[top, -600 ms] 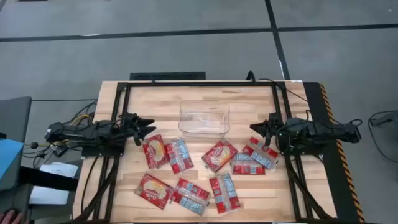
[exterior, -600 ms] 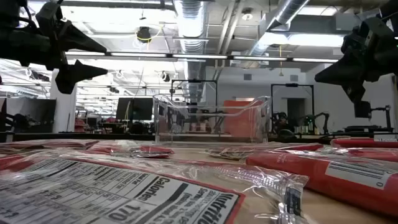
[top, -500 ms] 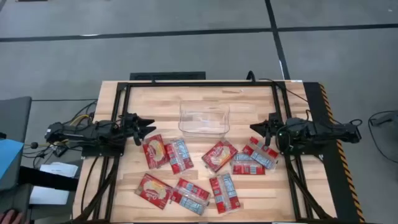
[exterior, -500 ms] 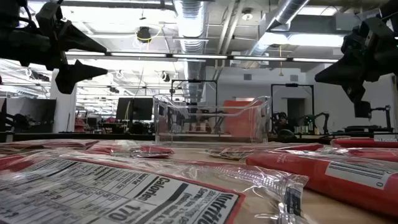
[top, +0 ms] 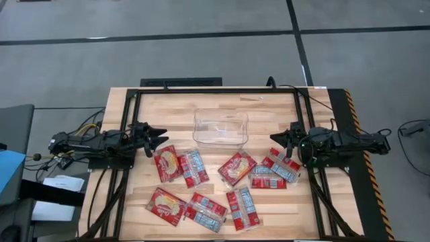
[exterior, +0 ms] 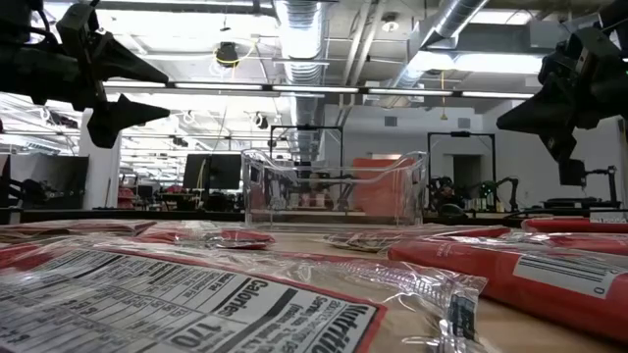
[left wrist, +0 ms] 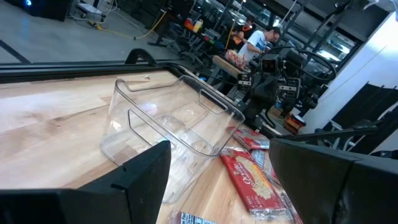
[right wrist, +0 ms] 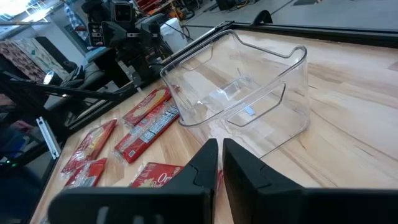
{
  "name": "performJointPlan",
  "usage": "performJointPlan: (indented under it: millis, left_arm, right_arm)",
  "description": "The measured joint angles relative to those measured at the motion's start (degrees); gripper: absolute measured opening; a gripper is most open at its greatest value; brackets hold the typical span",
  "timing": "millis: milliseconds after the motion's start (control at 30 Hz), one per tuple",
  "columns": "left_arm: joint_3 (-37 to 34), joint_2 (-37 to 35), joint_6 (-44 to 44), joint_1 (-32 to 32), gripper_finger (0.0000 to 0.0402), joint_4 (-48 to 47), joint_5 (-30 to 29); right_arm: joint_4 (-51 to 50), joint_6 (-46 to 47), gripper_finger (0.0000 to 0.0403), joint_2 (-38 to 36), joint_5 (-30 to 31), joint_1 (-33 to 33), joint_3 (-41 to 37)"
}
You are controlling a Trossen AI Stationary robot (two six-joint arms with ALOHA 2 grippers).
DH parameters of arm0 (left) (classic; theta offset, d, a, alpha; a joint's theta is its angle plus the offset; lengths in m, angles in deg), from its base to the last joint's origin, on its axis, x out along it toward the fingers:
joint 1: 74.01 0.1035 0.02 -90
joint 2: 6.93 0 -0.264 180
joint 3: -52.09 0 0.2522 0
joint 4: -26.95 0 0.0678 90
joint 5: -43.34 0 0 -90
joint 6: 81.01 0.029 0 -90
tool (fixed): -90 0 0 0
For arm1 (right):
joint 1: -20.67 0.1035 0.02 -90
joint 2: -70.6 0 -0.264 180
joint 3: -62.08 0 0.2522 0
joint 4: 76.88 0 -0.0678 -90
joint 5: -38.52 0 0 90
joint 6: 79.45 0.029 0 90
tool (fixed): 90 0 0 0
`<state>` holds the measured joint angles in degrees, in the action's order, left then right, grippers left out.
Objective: Sort popcorn bags into baskets
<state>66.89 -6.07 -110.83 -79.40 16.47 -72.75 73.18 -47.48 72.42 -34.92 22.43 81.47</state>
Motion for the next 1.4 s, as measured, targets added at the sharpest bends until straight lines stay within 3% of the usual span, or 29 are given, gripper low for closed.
performJointPlan:
  millis: [900,1167,1300,1400]
  left_arm:
    - [0.00,0.00,-0.02,0.02,0.0263,0.00,0.00]
    - [0.00,-0.02,-4.96,0.02,0.0263,0.07,-0.27]
    - [0.00,-0.02,-5.11,0.02,0.0263,0.05,-0.67]
    - [0.00,-0.02,-3.90,0.02,0.0263,0.13,-1.70]
  right_arm:
    - [-0.01,0.00,0.0052,0.00,0.00,-0.02,0.00]
    - [-0.01,-0.14,0.0052,0.00,0.03,-0.01,0.00]
    - [0.30,-4.20,0.0052,0.00,4.20,-0.44,0.01]
    - [1.89,2.42,0.0052,0.00,4.16,-0.27,-0.18]
